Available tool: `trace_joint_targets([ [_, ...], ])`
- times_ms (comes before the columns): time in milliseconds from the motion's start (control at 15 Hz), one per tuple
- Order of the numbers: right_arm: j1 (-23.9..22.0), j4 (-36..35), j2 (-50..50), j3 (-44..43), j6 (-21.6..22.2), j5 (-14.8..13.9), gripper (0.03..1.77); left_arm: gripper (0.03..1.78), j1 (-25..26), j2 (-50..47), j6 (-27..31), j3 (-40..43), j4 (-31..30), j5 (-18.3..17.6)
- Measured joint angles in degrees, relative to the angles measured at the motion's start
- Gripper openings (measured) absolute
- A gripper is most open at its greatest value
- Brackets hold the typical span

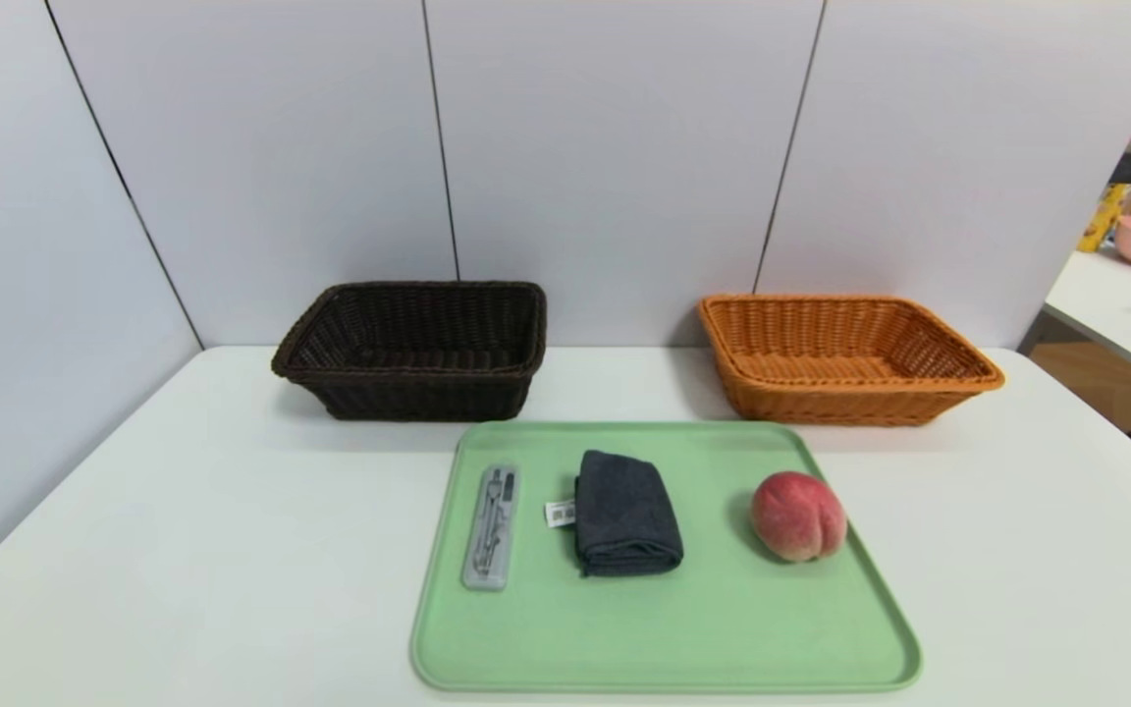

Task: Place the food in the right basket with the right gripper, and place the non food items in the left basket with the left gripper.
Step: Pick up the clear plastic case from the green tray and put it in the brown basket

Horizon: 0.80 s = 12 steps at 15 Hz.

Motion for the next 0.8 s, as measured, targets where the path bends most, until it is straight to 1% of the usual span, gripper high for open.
trace_joint_targets([
  [800, 0.00, 0.00, 0.00, 0.00, 0.05, -0.02, 1.70, 1.69, 0.00, 0.00, 0.00, 0.00, -0.02, 0.00],
])
